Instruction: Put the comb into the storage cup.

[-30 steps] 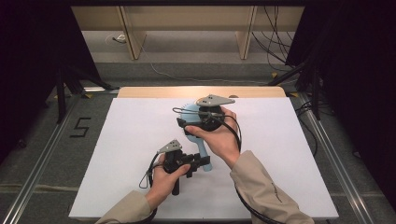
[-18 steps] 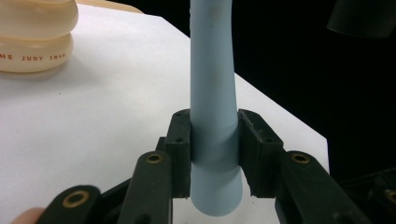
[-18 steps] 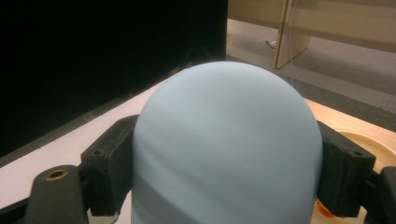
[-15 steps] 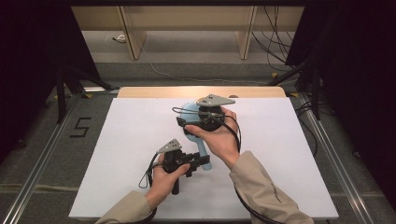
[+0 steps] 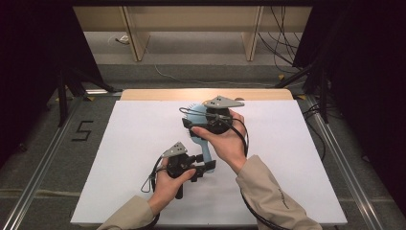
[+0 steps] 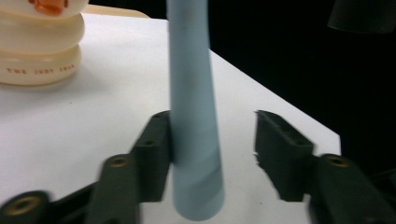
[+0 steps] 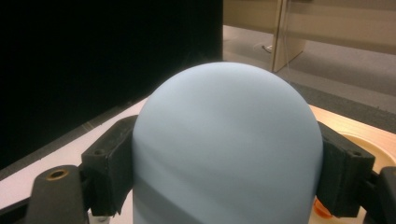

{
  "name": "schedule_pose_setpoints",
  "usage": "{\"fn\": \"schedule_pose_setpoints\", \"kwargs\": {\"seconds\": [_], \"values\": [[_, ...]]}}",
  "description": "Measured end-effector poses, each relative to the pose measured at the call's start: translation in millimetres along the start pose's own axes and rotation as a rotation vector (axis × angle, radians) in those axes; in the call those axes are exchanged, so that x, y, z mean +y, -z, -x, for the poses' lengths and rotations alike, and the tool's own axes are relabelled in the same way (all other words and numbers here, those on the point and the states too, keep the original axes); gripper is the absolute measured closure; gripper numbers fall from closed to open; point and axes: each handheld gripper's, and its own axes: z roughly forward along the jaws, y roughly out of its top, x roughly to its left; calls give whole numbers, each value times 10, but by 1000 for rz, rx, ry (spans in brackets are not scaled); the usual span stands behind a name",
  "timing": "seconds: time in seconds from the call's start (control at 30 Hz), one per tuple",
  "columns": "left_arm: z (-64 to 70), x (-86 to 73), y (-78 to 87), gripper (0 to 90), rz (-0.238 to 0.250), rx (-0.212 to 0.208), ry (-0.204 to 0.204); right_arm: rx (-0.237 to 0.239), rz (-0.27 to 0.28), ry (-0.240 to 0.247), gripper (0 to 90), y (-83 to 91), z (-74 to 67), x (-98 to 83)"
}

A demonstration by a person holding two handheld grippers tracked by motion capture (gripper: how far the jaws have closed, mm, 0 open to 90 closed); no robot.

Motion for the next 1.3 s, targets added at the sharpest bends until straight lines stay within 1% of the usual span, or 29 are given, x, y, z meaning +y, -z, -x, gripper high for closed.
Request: {"fn": "schedule_pose_setpoints", "kwargs": {"seconds": [0.07,0.1,0.23,0.3,0.4,0.5,0.63,0.7,0.77,0.87,0.93,0.97,1.1,1.3], "values": [[13,12,11,326,-6,23,-14,0,6,-5,206,6,7,1],[22,18,16,288,-8,25,-21,-6,12,-3,206,10,12,2],[52,38,32,196,-18,40,-59,-21,26,-3,206,28,37,9],[70,36,37,160,-23,44,-76,-26,34,-8,207,40,51,15],[79,32,45,148,-32,58,-95,-37,44,-10,207,57,67,22],[76,34,59,81,-37,76,-106,-42,54,-12,207,71,80,27],[60,52,107,7,-38,115,-141,-50,61,-12,207,86,96,30],[47,66,145,0,-34,128,-155,-56,67,-14,207,95,106,33],[36,71,188,0,-32,152,-177,-60,74,-15,207,106,118,39],[2,61,278,0,-37,187,-233,-67,81,-16,207,123,133,47],[-31,52,342,0,-35,212,-255,-72,84,-16,207,134,143,54],[-53,51,375,0,-34,220,-260,-75,86,-16,207,137,149,58],[-135,61,501,0,-11,245,-245,-81,97,-21,207,151,167,69],[-216,76,663,0,12,283,-261,-97,115,-25,207,176,205,82]]}}
